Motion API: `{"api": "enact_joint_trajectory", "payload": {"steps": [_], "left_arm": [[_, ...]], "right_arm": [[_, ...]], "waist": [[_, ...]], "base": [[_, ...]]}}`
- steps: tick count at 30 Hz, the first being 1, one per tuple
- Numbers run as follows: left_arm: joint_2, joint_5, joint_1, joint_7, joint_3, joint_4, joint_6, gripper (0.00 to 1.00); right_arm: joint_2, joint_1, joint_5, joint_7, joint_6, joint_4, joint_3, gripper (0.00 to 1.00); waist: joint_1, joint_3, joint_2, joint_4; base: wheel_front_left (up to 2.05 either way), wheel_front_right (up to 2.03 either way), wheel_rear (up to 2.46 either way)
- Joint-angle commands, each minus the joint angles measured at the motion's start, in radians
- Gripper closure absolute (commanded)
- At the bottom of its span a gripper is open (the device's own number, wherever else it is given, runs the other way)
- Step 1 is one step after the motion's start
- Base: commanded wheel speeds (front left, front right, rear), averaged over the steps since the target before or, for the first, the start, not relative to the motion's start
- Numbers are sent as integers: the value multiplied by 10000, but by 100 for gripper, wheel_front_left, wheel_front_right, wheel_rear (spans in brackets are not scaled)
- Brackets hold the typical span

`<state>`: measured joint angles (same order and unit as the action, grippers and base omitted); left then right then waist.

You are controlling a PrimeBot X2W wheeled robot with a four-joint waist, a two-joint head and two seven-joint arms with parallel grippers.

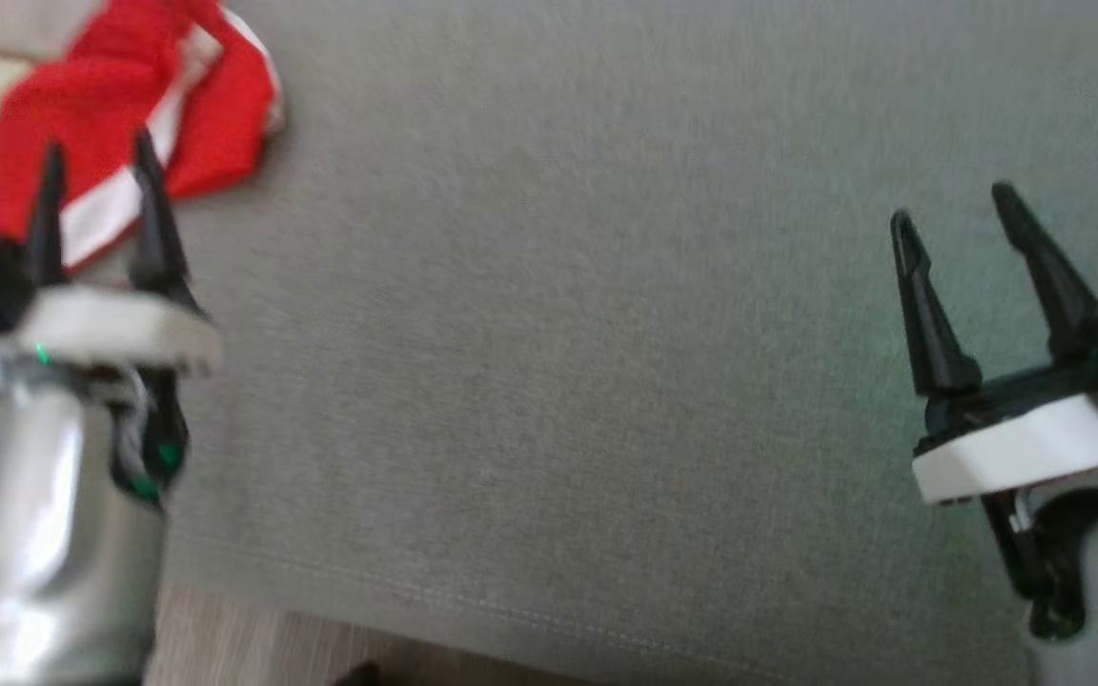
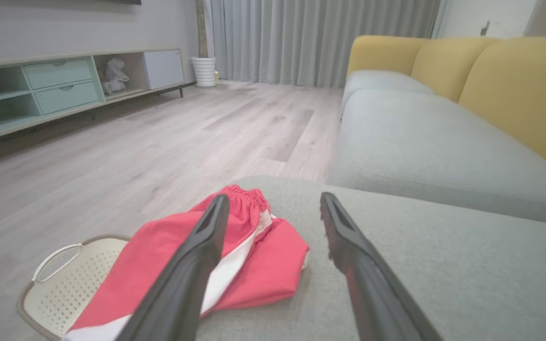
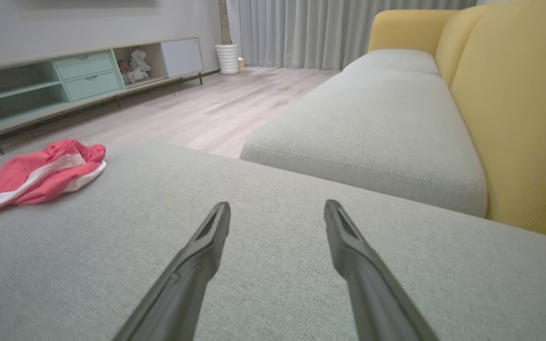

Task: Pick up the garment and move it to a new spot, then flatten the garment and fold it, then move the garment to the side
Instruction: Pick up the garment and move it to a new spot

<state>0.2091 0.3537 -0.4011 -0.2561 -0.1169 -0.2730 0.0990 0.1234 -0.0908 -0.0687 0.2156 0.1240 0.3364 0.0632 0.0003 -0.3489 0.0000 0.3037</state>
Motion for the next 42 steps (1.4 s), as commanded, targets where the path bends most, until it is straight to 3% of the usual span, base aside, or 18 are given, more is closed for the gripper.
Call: {"api": "enact_joint_trajectory", "payload": {"steps": [1,8,17,18,19,20,24,29,36,42], "left_arm": [[301,76,-723,-55,572,-158,-130,0],[863,193,-3094,-56,1173,-3657,-802,0],[1698,103,-4978,-24,1018,-7593,-1470,3],[1761,62,-5100,-29,978,-7786,-1504,54],[1827,21,-5206,-36,954,-7898,-1532,99],[1900,-29,-5283,-44,949,-7937,-1520,100],[2037,-191,-5166,-52,1271,-6906,-1318,100],[1936,-490,-4199,-54,2035,-4658,-1052,100],[1308,-1020,-2158,-55,2846,-1384,-1013,100],[726,-1380,-525,-56,2894,573,-944,100]], "right_arm": [[169,-284,50,87,67,472,309,0],[416,-870,30,202,67,709,325,0],[281,-1090,-75,-3,67,445,442,0],[252,-1091,-81,-40,67,410,428,0],[219,-1093,-94,-80,67,376,417,0],[193,-1096,-105,-127,67,334,412,0],[71,-1090,-146,-356,67,169,334,0],[-78,-1077,-212,-671,67,-103,258,0],[-330,-872,-379,-1091,67,-544,64,0],[-492,-520,-535,-1365,67,-878,-77,0]], "waist": [[-3,-1393,0,-497],[-3,-2274,0,-858],[-3,-2480,0,-1238],[-3,-2485,0,-1262],[-3,-2485,0,-1287],[-3,-2469,0,-1311],[-3,-2291,0,-1343],[-3,-1758,0,-1400],[-3,-643,0,-1569],[-3,236,0,-1790]], "base": [[0,0,0],[0,0,0],[0,0,0],[0,0,0],[0,0,0],[0,0,0],[0,0,0],[0,0,0],[0,0,0],[0,0,0]]}}
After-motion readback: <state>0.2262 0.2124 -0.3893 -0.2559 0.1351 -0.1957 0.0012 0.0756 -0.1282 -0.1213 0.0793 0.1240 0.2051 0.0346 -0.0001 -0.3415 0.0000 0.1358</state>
